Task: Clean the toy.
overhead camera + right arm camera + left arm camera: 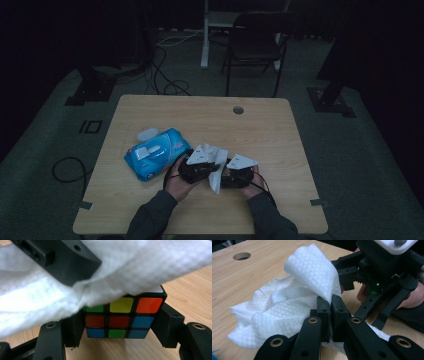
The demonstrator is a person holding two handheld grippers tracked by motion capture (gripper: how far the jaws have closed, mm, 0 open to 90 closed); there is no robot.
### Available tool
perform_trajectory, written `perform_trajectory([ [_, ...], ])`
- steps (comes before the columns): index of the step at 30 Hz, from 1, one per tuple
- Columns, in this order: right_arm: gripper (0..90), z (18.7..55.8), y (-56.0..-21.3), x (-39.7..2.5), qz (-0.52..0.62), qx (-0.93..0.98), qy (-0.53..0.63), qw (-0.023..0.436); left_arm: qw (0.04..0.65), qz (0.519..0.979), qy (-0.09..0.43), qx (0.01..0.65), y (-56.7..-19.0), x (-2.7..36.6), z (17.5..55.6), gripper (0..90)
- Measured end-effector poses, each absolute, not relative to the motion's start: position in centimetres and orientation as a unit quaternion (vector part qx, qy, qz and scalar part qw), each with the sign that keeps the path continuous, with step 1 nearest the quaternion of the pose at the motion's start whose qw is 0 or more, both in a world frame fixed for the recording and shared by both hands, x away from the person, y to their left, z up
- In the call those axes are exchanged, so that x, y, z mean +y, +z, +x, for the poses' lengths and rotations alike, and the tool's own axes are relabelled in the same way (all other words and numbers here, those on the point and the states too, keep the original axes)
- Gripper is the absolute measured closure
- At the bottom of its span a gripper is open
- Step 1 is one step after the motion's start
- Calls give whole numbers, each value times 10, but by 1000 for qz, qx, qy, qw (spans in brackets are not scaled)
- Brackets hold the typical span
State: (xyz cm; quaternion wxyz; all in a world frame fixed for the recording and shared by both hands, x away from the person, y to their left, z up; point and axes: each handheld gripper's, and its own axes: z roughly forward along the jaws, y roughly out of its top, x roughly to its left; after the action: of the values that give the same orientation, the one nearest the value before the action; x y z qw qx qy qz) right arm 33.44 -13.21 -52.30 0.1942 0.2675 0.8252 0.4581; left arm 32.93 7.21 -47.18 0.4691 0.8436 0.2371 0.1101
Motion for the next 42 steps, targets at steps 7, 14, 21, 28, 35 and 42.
perform_trajectory([
  [7,344,333,-522,-132,263,825,460,195,467,837,119,259,-473,90,333,881],
  [14,344,331,-519,-133,258,823,468,194,470,825,131,287,-471,105,343,881],
  [21,344,331,-517,-135,260,819,474,193,468,818,141,302,-471,114,345,881],
  [28,344,332,-517,-137,267,816,475,192,472,816,144,302,-469,118,341,881],
  [35,344,334,-518,-138,275,815,472,194,475,817,144,292,-467,115,335,881],
  [42,344,335,-516,-140,281,810,480,185,474,822,141,282,-470,109,332,880],
])
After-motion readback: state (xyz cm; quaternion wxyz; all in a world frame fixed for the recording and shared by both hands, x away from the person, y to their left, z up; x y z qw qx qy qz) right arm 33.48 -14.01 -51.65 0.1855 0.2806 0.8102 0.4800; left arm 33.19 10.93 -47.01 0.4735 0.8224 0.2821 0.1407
